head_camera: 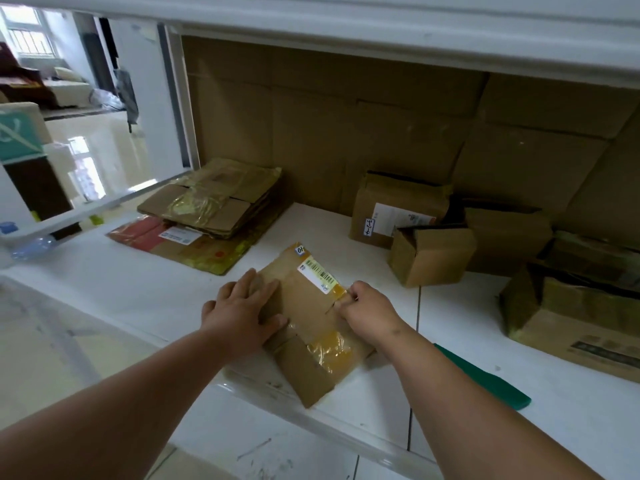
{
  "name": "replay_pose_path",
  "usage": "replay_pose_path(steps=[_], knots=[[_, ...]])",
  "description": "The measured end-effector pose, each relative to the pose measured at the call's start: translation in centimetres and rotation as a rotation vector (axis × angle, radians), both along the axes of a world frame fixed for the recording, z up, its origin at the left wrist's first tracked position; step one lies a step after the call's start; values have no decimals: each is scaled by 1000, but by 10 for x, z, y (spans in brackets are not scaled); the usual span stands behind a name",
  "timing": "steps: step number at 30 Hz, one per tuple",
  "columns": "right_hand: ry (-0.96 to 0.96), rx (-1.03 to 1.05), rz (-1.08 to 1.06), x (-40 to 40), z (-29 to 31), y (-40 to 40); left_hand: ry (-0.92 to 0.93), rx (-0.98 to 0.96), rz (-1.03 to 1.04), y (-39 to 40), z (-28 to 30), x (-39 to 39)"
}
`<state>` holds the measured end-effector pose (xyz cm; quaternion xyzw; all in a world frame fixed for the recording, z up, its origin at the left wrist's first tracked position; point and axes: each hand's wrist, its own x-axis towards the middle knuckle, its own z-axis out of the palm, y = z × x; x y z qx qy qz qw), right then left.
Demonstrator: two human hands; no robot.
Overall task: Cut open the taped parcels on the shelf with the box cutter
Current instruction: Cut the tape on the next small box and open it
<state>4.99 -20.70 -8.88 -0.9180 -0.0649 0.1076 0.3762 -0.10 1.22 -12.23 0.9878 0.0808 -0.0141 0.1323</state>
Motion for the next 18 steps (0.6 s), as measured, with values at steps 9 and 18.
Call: replay_pose_path(steps=[9,18], knots=[[-55,398,-216,13,23,42,16,-1209,78,30,42,16],[47,436,-130,24,29,135,-169,-876,10,110,61,44]])
